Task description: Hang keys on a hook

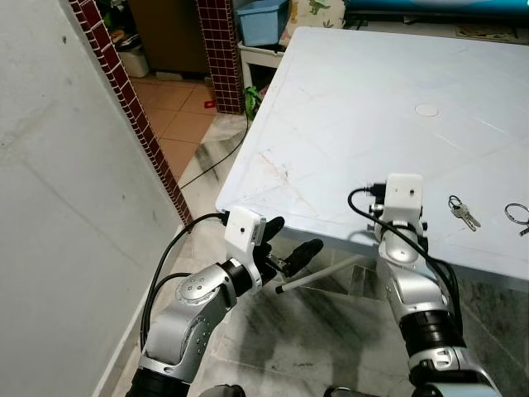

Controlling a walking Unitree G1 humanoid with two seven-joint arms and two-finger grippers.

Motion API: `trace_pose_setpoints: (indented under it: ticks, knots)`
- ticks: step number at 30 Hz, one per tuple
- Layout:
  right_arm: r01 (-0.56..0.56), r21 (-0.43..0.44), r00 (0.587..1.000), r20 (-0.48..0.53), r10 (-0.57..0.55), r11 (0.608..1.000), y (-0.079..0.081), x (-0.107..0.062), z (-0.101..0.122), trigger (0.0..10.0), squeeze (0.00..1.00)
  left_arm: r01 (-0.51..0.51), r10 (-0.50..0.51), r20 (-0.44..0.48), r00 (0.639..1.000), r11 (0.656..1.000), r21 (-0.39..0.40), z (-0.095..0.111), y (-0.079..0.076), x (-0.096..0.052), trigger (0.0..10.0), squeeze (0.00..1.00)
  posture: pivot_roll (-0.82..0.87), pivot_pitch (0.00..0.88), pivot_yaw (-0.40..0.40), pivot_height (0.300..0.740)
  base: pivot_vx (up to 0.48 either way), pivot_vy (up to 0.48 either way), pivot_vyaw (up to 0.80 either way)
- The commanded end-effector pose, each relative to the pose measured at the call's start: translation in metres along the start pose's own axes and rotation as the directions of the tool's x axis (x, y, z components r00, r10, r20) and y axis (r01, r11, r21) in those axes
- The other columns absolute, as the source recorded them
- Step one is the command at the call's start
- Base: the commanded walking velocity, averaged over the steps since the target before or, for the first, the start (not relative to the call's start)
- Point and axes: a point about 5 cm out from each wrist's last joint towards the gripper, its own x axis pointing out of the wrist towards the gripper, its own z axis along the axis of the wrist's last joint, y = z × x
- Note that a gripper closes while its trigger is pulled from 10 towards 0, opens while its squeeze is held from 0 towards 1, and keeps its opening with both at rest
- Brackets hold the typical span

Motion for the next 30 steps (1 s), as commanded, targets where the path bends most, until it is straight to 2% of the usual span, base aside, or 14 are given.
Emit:
trace_pose_setpoints:
  ticks: [1,3,4,9,16,19,20,21,22,23,24,30]
  knots:
    - [-0.023,-0.001,0.998,-0.063,0.023,1.0,0.005,-0.008,-0.015,10.0,0.0,-0.003,0.003,-0.011,1.0,1.0,0.01,-0.001,0.0,0.0,10.0,0.0,0.0,0.133,0.084,0.74,0.0,0.0,0.0]
    - [-0.031,0.006,0.997,-0.07,0.031,1.0,0.006,-0.01,-0.017,10.0,0.0,-0.001,0.002,-0.012,1.0,1.0,0.01,-0.002,0.0,0.0,10.0,0.0,0.0,0.133,0.084,0.74,0.0,0.0,0.0]
    - [-0.038,0.017,0.996,-0.076,0.039,0.999,0.007,-0.012,-0.019,10.0,1.0,0.0,0.0,-0.013,1.0,1.0,0.011,-0.002,0.0,0.001,10.0,0.0,-0.01,0.135,0.086,0.74,0.0,0.0,0.0]
    - [-0.048,0.022,0.995,-0.084,0.05,0.999,0.007,-0.017,-0.021,10.0,1.0,0.0,0.0,-0.011,1.0,1.0,0.012,-0.001,0.0,0.001,10.0,0.0,0.0,0.135,0.085,0.74,0.0,0.0,0.0]
    - [-0.058,-0.062,0.998,-0.014,0.057,0.996,0.004,-0.022,-0.014,10.0,1.0,-0.001,0.002,-0.01,1.0,1.0,0.011,-0.002,0.0,0.0,10.0,0.0,-0.01,0.136,0.081,0.74,0.0,0.0,0.0]
    - [-0.056,-0.065,0.998,-0.011,0.055,0.996,0.003,-0.021,-0.013,10.0,1.0,0.0,0.0,-0.01,1.0,1.0,0.011,-0.002,0.0,0.001,10.0,0.0,-0.01,0.135,0.081,0.74,0.0,0.0,0.0]
    - [-0.058,-0.073,0.998,-0.006,0.057,0.996,0.002,-0.021,-0.011,10.0,0.85,0.0,0.0,-0.01,1.0,1.0,0.011,-0.002,0.0,0.001,10.0,0.0,-0.01,0.135,0.081,0.74,0.0,0.0,0.0]
    - [-0.058,-0.076,0.998,-0.004,0.058,0.995,0.002,-0.021,-0.011,10.0,0.63,0.0,0.001,-0.01,1.0,1.0,0.012,-0.002,0.0,0.001,10.0,0.0,-0.01,0.134,0.081,0.74,0.0,0.0,0.0]
    - [-0.059,-0.077,0.998,-0.003,0.058,0.995,0.002,-0.021,-0.011,10.0,0.63,-0.001,0.001,-0.01,1.0,1.0,0.012,-0.002,0.0,0.001,10.0,0.0,-0.01,0.134,0.081,0.74,0.0,0.0,0.0]
    - [-0.059,-0.077,0.998,-0.004,0.059,0.995,0.002,-0.021,-0.011,10.0,0.29,-0.001,0.001,-0.01,1.0,1.0,0.012,-0.002,0.0,0.001,10.0,0.0,-0.01,0.134,0.081,0.74,0.0,0.0,0.0]
    - [-0.06,-0.078,0.998,-0.005,0.06,0.995,0.003,-0.021,-0.01,10.0,0.0,-0.001,0.001,-0.009,1.0,1.0,0.012,-0.001,0.0,0.001,10.0,0.0,-0.01,0.134,0.08,0.74,0.0,0.0,0.0]
    - [-0.078,-0.081,0.997,0.008,0.079,0.994,0.008,-0.021,-0.006,10.0,0.0,0.0,0.0,-0.009,1.0,1.0,0.014,-0.001,0.0,0.001,10.0,0.0,0.0,0.132,0.078,0.74,0.0,0.0,0.0]
